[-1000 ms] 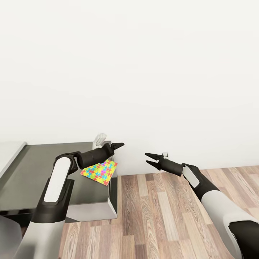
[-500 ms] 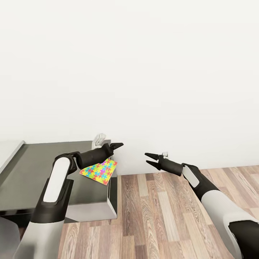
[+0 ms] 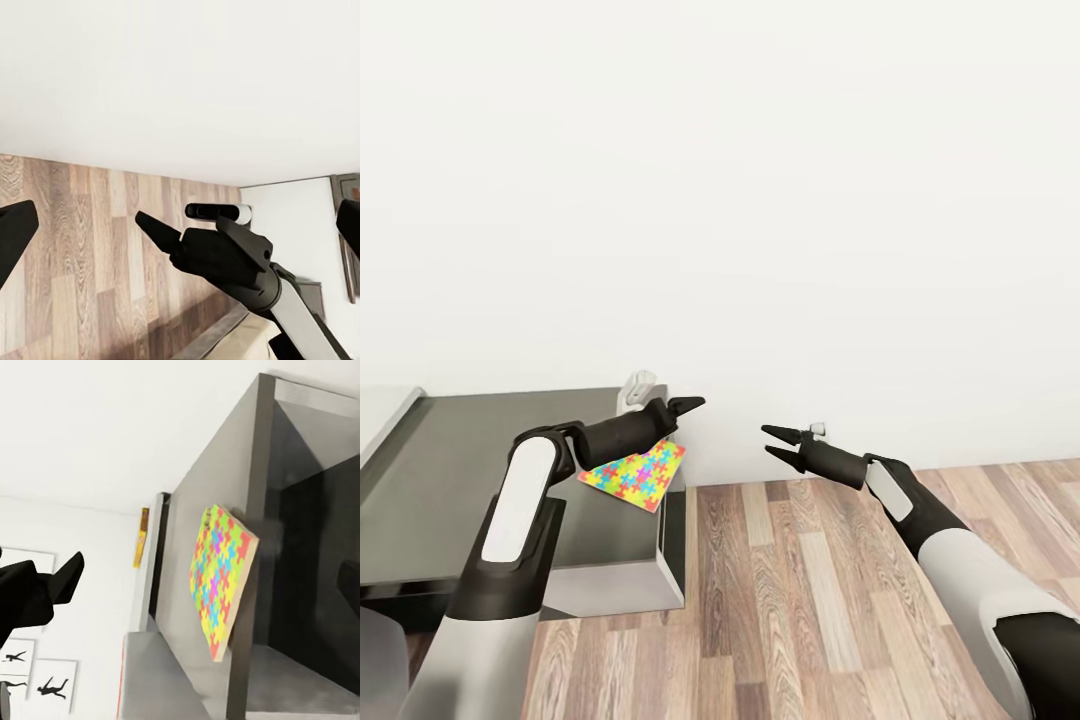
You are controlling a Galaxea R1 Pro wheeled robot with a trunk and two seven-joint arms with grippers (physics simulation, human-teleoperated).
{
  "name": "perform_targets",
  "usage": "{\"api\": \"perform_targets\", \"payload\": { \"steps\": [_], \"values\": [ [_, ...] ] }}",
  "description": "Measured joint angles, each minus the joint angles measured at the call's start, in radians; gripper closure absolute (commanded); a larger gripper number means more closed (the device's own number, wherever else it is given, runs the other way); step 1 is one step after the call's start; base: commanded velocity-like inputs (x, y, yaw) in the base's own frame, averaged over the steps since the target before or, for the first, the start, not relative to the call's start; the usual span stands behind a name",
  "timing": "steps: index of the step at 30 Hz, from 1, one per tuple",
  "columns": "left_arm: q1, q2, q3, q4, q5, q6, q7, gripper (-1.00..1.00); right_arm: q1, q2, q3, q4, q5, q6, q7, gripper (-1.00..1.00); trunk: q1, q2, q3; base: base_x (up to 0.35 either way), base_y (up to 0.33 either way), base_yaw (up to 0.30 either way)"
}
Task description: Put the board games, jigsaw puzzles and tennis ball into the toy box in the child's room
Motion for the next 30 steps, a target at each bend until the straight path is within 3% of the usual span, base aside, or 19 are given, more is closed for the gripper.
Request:
{"api": "perform_targets", "payload": {
  "steps": [17,30],
  "values": [
    [-0.001,0.005,-0.001,0.0,0.054,0.001,-0.127,-1.0,0.0,0.004,0.002,-0.002,0.0,-0.011,0.001,-1.0,0.065,-0.119,-0.053,0.0,0.0,0.0],
    [-0.001,0.002,-0.002,0.0,0.07,0.002,-0.156,-1.0,0.001,0.004,0.002,-0.003,0.0,-0.012,0.001,-1.0,0.115,-0.21,-0.094,0.0,0.0,0.0]
  ]
}}
